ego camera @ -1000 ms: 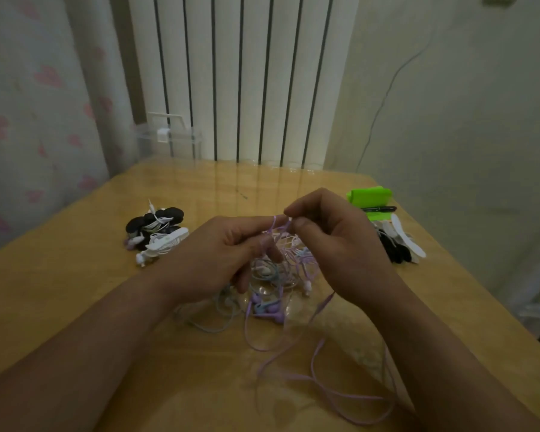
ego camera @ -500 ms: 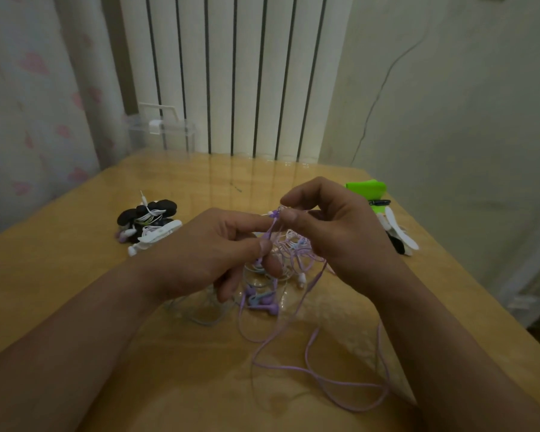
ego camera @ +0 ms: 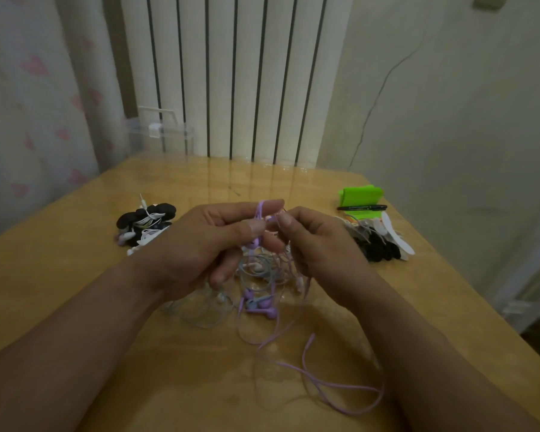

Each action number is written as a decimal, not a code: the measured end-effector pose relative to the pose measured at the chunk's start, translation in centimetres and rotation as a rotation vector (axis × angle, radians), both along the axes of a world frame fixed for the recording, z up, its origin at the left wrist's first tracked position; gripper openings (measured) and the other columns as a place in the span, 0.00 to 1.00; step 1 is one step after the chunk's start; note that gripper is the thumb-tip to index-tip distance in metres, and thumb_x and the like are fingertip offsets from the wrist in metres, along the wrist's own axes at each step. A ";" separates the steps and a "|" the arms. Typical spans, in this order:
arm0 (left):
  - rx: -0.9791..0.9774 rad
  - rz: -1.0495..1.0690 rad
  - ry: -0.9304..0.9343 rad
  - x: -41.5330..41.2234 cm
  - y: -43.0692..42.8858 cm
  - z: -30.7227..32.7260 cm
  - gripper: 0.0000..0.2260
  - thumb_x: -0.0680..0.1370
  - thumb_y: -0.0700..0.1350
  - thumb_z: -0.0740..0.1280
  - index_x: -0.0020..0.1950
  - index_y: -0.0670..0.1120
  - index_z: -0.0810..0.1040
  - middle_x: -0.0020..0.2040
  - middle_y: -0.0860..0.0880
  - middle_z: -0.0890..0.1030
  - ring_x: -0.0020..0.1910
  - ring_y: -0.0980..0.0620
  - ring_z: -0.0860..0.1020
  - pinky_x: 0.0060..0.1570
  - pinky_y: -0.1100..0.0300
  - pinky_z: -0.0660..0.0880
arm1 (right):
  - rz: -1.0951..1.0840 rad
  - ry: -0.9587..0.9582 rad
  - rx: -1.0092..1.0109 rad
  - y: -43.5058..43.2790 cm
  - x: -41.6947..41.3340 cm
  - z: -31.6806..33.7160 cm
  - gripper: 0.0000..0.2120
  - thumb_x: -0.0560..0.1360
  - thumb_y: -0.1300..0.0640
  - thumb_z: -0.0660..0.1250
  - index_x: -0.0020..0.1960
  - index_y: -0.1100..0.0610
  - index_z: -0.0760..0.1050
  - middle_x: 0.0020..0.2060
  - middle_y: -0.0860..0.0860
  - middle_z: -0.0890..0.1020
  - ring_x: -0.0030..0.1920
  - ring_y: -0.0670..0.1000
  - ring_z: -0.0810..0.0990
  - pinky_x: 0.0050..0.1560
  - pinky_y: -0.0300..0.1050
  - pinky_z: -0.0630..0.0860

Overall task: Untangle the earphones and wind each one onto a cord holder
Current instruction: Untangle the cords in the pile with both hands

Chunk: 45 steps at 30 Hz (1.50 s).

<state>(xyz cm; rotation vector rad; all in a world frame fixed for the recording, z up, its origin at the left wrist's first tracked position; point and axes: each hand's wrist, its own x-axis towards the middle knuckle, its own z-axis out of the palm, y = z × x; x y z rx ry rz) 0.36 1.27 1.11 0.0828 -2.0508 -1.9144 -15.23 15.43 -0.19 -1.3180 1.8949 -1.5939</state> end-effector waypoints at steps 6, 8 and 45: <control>0.190 0.213 0.125 -1.0 -0.2 -0.7 0.15 0.82 0.47 0.64 0.68 0.55 0.81 0.55 0.37 0.85 0.18 0.57 0.62 0.22 0.63 0.59 | -0.028 0.188 0.116 -1.3 2.8 -1.0 0.13 0.87 0.51 0.57 0.54 0.50 0.79 0.36 0.49 0.82 0.34 0.41 0.77 0.38 0.41 0.71; 0.108 0.296 0.142 -1.2 -0.3 -0.8 0.15 0.85 0.45 0.62 0.72 0.53 0.78 0.57 0.44 0.87 0.18 0.57 0.62 0.22 0.66 0.63 | -0.023 0.252 0.159 -1.2 3.2 -1.1 0.12 0.87 0.53 0.57 0.55 0.52 0.79 0.36 0.48 0.81 0.36 0.41 0.78 0.40 0.40 0.73; -0.415 0.445 0.054 -0.9 -1.2 -1.6 0.15 0.84 0.45 0.66 0.70 0.52 0.80 0.60 0.63 0.84 0.61 0.68 0.80 0.61 0.69 0.76 | -0.010 0.349 0.180 -0.9 2.4 -0.8 0.08 0.84 0.51 0.66 0.48 0.51 0.81 0.33 0.39 0.79 0.34 0.40 0.75 0.37 0.40 0.72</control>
